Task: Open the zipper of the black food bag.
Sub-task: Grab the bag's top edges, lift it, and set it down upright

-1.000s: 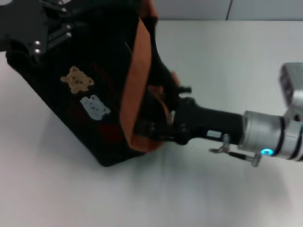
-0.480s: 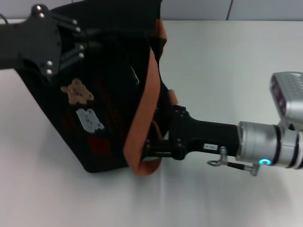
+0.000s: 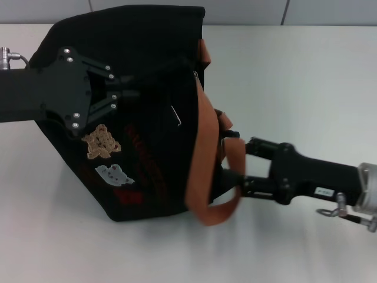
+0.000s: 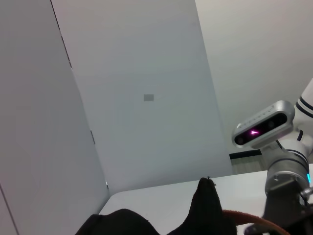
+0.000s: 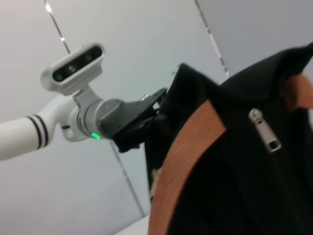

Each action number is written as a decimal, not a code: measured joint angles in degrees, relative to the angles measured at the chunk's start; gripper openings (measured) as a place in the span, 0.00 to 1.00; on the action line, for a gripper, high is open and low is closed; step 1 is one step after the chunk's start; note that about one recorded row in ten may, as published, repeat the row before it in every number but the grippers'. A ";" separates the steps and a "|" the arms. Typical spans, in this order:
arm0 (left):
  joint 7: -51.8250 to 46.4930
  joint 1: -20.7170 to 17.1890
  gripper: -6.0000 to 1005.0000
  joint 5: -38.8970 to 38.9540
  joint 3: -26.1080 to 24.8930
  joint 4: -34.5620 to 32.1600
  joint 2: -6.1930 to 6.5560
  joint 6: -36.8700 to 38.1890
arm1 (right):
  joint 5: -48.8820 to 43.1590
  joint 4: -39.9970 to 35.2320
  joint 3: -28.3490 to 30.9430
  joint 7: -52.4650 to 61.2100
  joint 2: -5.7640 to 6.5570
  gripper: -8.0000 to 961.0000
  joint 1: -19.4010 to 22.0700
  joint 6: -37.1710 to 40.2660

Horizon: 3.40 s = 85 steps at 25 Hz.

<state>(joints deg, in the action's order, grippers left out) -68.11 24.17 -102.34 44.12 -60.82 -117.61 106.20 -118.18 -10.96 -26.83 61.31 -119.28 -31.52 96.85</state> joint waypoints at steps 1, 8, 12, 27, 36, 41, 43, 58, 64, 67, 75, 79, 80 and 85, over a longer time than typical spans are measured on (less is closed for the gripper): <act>0.11 0.00 0.11 -0.02 0.01 0.14 0.00 0.02 | 0.57 -0.71 0.26 0.00 0.00 0.79 0.60 0.27; 0.48 0.07 0.11 -0.07 1.29 1.08 -0.52 0.64 | 10.41 -0.81 0.73 -8.89 -0.13 0.79 3.14 1.01; 0.89 0.71 0.11 -0.02 2.12 3.16 -0.57 0.50 | 13.18 3.38 1.43 -22.01 -0.29 0.79 3.51 1.04; 1.27 1.80 0.11 -0.02 2.89 5.53 -0.69 0.28 | 14.04 17.52 8.82 -54.89 -0.53 0.79 2.03 -3.79; 0.79 2.04 0.11 -0.14 2.91 5.59 -0.69 0.19 | 14.00 22.45 9.48 -66.03 -0.62 0.79 0.41 -8.92; 0.76 2.15 0.11 -0.17 2.91 5.62 -0.77 0.13 | 13.95 24.75 11.74 -71.11 -0.60 0.79 0.08 -9.09; 0.73 2.18 0.11 -0.19 2.91 5.63 -0.78 0.13 | 13.95 25.25 12.62 -72.64 -0.60 0.79 -0.04 -9.16; 0.64 2.20 0.11 -0.17 2.90 5.65 -0.78 0.15 | 13.59 29.06 15.26 -84.53 -0.60 0.79 0.29 -9.85; 0.83 2.20 0.11 0.01 2.90 6.19 -0.77 0.15 | 11.40 29.04 14.90 -85.67 -0.60 0.77 0.38 -9.85; 0.84 2.20 0.11 0.01 2.90 6.23 -0.77 0.26 | 10.46 29.07 14.90 -86.64 -0.60 0.69 0.41 -9.86; 0.99 2.12 0.11 0.01 2.90 6.24 -0.78 0.57 | 8.67 29.13 15.17 -86.93 -0.60 0.28 0.14 -10.11; 1.04 1.95 0.11 0.01 2.90 6.23 -0.76 0.65 | 8.65 29.51 15.16 -87.01 -0.60 0.21 -0.03 -10.42; 1.04 1.89 0.11 0.01 2.90 6.23 -0.74 0.66 | 8.66 29.59 15.19 -87.26 -0.60 0.19 -0.01 -10.42; 1.06 1.65 0.11 0.02 2.84 6.24 -0.70 0.68 | 8.66 29.68 15.57 -87.84 -0.60 0.10 0.10 -10.91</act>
<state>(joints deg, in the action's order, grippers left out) -67.05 25.82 -102.32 46.96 -54.58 -118.31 106.88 -109.53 18.72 -11.26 -26.54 -119.88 -31.42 85.94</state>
